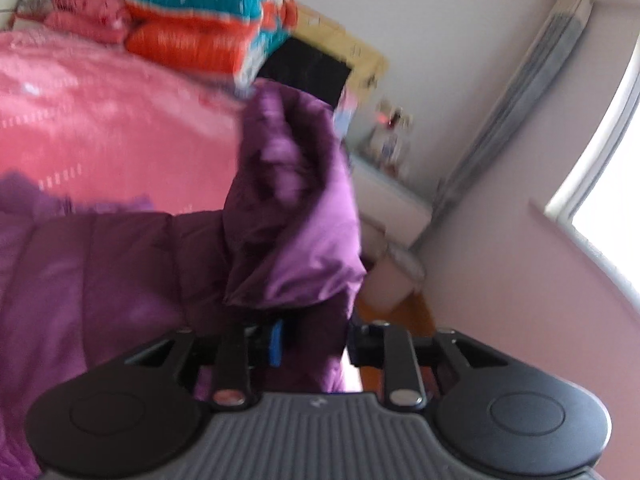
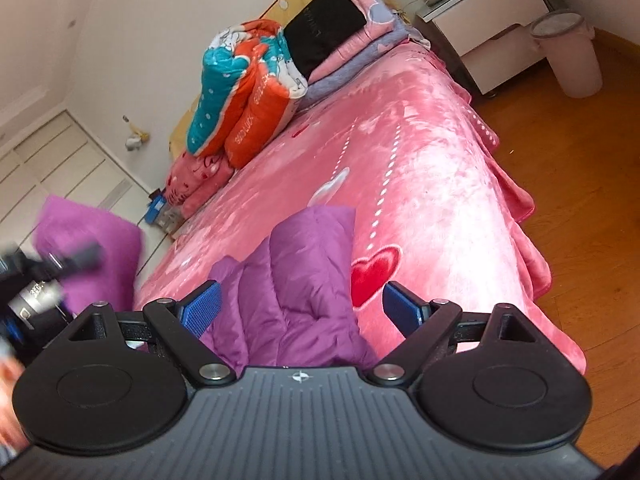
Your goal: Fold large clothes
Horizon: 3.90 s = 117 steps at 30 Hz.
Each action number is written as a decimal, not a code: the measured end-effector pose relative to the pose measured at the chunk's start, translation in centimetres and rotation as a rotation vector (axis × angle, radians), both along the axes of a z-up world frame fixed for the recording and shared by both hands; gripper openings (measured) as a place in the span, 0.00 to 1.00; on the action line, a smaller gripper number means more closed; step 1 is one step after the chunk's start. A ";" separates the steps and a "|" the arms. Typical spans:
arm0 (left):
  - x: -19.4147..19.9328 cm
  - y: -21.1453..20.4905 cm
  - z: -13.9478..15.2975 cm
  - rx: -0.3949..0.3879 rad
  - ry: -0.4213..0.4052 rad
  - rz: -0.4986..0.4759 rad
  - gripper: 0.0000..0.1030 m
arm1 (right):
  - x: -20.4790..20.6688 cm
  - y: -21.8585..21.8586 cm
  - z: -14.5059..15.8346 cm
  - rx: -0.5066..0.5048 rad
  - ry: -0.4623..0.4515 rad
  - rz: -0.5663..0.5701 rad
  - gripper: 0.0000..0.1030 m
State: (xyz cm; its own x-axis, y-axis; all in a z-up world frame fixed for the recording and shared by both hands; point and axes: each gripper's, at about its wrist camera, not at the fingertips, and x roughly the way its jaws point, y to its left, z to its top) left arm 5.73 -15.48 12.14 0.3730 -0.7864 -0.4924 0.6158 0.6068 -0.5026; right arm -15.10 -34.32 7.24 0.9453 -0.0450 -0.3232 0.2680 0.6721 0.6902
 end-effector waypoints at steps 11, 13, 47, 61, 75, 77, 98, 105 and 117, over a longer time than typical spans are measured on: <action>-2.9 4.5 1.4 0.011 -0.079 -0.098 0.75 | 1.1 0.5 0.1 -0.013 -0.022 0.031 1.00; -4.3 7.1 1.3 0.049 -0.090 -0.085 0.75 | 1.0 0.3 0.1 0.007 -0.038 0.041 1.00; 7.6 16.1 -5.0 0.088 -0.001 0.316 0.73 | 7.7 5.9 0.5 -0.411 0.151 0.043 0.41; 0.3 18.5 -2.1 0.148 -0.022 0.227 0.74 | 7.8 4.0 0.1 -0.383 0.220 -0.075 0.67; 5.9 15.6 -1.7 0.225 -0.242 0.356 0.70 | 6.1 6.1 3.0 -0.368 -0.059 -0.020 0.86; 6.5 15.4 -2.3 0.226 -0.233 0.360 0.69 | 7.2 6.9 2.8 -0.379 -0.049 0.031 0.91; 8.0 15.4 -9.3 0.266 -0.221 0.341 0.68 | 17.1 11.0 -1.4 -0.694 0.315 0.110 1.00; 7.2 14.9 -10.1 0.297 -0.286 0.349 0.68 | 18.5 11.3 -2.8 -0.715 0.326 0.099 1.00; -0.1 16.4 -3.9 0.316 -0.200 0.332 0.72 | 12.8 9.3 1.7 -0.478 0.196 0.143 1.00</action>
State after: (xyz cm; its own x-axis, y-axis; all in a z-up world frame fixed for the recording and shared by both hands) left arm 5.62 0.92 8.26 0.6896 -0.4332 -0.5804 0.4289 0.8900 -0.1547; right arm -2.31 -25.03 8.94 0.8767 -0.1061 -0.4692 0.2442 0.9385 0.2441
